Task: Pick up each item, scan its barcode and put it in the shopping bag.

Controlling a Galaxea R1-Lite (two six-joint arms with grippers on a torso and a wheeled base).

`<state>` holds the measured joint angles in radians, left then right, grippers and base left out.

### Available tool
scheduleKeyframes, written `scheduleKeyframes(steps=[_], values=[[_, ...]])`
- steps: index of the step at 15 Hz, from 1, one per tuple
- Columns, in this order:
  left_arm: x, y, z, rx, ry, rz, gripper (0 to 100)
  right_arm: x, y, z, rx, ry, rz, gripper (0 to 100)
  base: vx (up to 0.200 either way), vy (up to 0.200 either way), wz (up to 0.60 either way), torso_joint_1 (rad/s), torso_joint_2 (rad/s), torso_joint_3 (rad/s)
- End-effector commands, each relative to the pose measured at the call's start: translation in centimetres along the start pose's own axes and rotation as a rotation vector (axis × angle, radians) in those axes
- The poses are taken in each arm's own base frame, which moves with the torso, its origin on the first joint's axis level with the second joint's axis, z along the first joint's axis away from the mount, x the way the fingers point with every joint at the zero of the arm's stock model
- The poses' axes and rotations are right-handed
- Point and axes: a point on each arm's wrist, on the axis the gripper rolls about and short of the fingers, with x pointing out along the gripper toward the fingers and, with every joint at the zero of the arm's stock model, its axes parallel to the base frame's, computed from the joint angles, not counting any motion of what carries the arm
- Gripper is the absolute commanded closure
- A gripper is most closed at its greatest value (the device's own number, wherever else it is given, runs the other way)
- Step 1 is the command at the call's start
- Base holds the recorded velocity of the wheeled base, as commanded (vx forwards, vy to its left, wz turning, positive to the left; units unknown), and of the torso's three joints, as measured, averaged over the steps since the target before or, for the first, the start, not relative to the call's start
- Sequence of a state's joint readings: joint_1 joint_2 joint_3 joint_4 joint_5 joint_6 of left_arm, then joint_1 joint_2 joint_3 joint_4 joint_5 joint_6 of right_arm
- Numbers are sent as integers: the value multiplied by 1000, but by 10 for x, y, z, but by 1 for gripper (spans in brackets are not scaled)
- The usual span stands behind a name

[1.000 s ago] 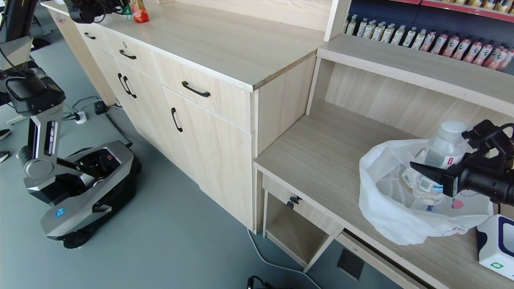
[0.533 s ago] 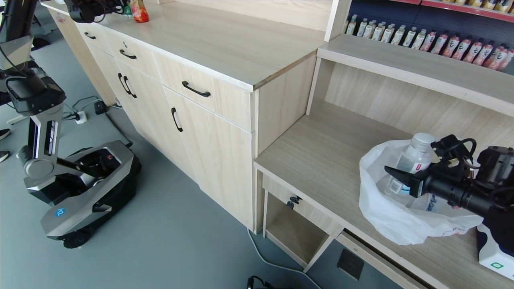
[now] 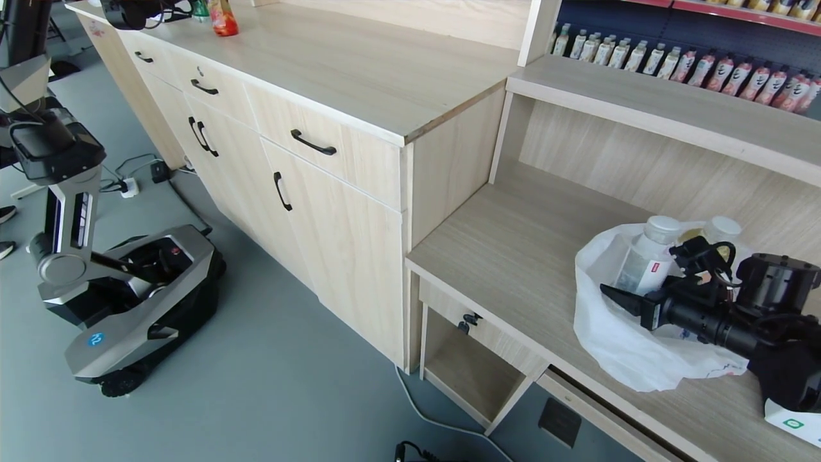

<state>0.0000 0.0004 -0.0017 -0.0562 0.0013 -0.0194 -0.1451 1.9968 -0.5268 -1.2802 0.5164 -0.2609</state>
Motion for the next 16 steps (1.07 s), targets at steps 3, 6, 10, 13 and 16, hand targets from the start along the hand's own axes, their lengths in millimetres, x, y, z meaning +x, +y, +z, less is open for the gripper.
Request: scheduleKeyframes(steps=[3, 6, 10, 13, 16], values=[[0, 0, 0, -1, -1, 0, 0, -16, 3, 30, -4, -59, -9, 0, 0, 0, 0, 0, 0, 0], [0, 0, 0, -1, -1, 0, 0, -64, 18, 79, -35, -102, -20, 0, 0, 0, 0, 0, 0, 0], [0, 0, 0, -1, -1, 0, 0, -108, 29, 103, -71, -150, -69, 0, 0, 0, 0, 0, 0, 0], [0, 0, 0, -1, -1, 0, 0, -117, 30, 103, -110, -153, -109, 0, 0, 0, 0, 0, 0, 0], [0, 0, 0, -1, -1, 0, 0, -133, 23, 102, -185, -97, -227, 0, 0, 0, -400, 2, 2, 5]])
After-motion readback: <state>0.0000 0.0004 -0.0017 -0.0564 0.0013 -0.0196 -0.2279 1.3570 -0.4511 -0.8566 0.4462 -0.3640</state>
